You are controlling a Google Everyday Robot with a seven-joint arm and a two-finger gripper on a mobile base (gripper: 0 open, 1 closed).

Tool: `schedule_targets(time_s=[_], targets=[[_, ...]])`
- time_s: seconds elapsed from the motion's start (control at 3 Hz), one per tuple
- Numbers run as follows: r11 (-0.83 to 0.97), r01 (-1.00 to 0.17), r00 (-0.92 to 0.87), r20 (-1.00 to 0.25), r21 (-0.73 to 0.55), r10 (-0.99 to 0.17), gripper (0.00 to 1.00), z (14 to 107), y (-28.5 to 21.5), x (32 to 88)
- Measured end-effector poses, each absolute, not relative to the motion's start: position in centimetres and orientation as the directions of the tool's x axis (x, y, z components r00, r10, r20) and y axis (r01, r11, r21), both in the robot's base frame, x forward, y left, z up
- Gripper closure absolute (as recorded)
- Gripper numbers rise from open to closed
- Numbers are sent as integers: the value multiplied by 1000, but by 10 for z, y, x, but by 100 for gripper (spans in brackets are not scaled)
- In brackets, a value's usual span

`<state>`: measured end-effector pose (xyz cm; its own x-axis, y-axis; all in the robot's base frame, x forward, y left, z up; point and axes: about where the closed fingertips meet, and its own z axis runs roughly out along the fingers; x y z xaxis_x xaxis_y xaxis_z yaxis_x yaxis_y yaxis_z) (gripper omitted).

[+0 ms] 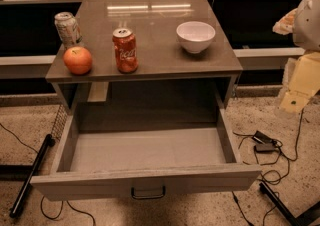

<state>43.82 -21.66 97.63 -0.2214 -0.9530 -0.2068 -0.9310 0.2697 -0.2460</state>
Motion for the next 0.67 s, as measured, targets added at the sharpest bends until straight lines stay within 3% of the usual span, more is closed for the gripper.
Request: schedule_targets(time_s=[0.33,0.67], targets=[[270,-931,-221,-207,-246,-953,0,976,-217,438],[261,-925,-182,-283,-276,-942,0,982,-196,470]])
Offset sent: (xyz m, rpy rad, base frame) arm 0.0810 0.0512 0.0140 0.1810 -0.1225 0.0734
